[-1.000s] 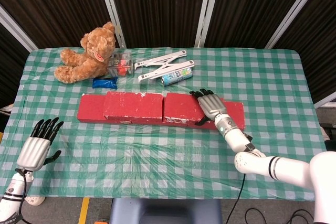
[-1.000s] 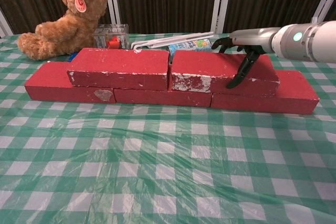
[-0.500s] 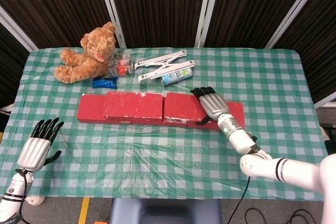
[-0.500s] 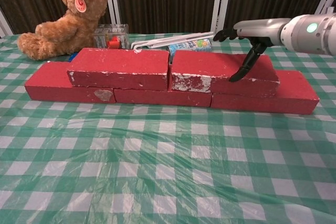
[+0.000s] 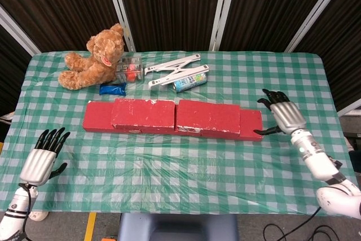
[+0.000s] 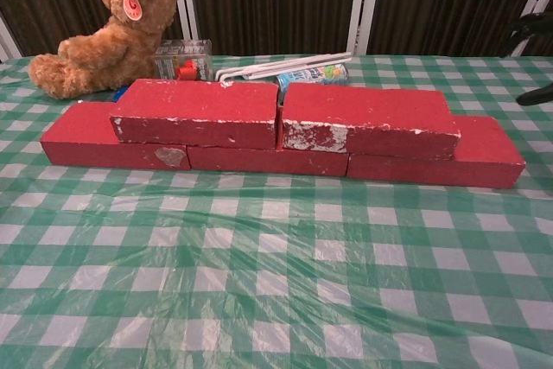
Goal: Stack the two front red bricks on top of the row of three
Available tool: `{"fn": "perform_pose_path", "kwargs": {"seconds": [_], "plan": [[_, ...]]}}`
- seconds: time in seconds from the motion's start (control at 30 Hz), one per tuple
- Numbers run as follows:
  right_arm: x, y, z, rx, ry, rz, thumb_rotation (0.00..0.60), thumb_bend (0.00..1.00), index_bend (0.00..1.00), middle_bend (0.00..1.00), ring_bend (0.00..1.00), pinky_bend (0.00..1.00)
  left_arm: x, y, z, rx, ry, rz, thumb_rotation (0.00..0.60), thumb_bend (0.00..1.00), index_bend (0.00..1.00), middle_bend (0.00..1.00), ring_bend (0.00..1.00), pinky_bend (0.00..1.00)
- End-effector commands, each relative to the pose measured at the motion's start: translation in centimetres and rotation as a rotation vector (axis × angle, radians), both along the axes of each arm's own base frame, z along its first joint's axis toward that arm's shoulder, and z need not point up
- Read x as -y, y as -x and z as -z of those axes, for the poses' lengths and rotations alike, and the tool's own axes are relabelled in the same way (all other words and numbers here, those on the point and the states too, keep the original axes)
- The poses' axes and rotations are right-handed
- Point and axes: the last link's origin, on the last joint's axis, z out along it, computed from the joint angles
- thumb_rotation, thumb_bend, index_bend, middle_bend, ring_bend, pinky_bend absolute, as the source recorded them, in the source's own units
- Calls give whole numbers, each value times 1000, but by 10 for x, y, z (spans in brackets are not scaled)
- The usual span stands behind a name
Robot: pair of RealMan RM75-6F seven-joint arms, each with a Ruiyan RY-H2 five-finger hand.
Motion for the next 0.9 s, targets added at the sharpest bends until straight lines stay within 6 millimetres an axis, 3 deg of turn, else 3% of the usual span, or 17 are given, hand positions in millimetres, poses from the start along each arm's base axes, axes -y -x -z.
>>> {"fn": "perform_pose_path", "kwargs": {"seconds": [0.03, 0.2, 0.47, 0.9], "plan": [[-9, 41, -1, -38, -19, 71, 383, 248, 336, 65, 0, 1, 0, 0, 1, -4, 3, 0, 600, 265, 0, 0, 0, 22], [-3, 47, 20, -43, -80, 93, 377, 254, 324, 43, 0, 0, -2, 1, 3, -11, 7, -9, 600, 264, 0, 0, 0, 22], [8, 19, 54, -1, -153, 46, 377, 255, 316, 35, 0, 0, -2, 4, 2, -14, 3, -17, 600, 266, 0, 0, 0, 22], [17, -6, 78, 17, -184, 12, 378, 255, 297, 35, 0, 0, -1, 5, 0, -16, 4, -22, 600, 271, 0, 0, 0, 22]]}}
